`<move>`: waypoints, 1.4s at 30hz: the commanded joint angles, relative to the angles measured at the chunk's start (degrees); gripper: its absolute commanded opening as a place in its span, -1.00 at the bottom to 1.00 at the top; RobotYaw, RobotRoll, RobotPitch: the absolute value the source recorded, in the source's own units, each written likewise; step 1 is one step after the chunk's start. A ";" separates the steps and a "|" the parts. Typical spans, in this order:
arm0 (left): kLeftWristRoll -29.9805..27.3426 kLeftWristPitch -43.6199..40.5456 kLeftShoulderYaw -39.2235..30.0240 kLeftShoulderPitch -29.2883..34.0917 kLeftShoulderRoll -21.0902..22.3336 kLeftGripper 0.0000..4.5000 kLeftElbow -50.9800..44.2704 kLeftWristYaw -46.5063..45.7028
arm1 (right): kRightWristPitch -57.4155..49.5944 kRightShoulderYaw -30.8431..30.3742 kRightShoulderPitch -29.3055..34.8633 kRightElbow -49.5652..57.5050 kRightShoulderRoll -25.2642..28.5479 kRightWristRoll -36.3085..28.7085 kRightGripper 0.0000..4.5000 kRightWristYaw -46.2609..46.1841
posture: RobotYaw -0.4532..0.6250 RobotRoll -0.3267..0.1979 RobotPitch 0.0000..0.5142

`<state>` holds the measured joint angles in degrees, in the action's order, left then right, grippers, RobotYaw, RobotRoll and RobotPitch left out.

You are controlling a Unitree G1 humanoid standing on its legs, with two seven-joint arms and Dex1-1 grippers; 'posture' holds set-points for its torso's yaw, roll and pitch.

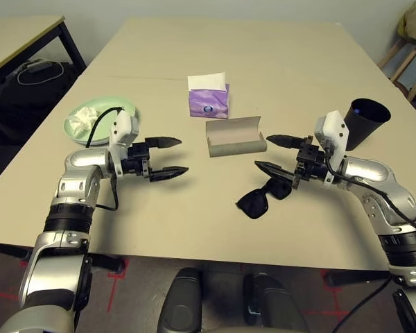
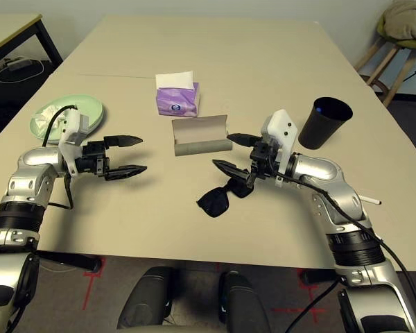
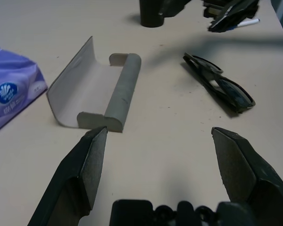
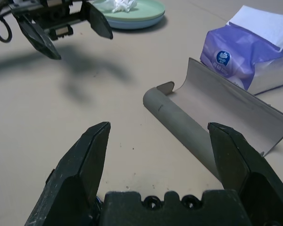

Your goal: Organize and tidy the items on the table.

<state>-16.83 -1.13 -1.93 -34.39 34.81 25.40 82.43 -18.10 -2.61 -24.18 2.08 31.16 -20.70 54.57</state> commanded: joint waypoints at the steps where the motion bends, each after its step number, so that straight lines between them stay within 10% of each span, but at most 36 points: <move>1: -0.78 1.90 1.18 2.15 0.32 0.99 -2.02 1.91 | -1.74 -1.51 -0.75 1.76 2.16 0.93 1.00 1.49 | 0.34 0.25 -0.38; 24: -3.24 1.93 2.82 5.45 -0.89 0.99 -7.82 3.14 | -2.99 -20.89 -15.48 8.61 19.39 18.13 1.00 18.82 | 0.36 0.25 -0.34; 42: -3.26 1.55 3.69 6.14 -0.83 0.99 -9.14 1.43 | 13.04 -31.63 -26.11 7.05 14.91 36.24 1.00 29.54 | 0.40 0.25 -0.32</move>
<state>-19.96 0.40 1.02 -28.73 33.92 17.59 83.85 -5.88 -33.27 -50.50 8.76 46.13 14.53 83.34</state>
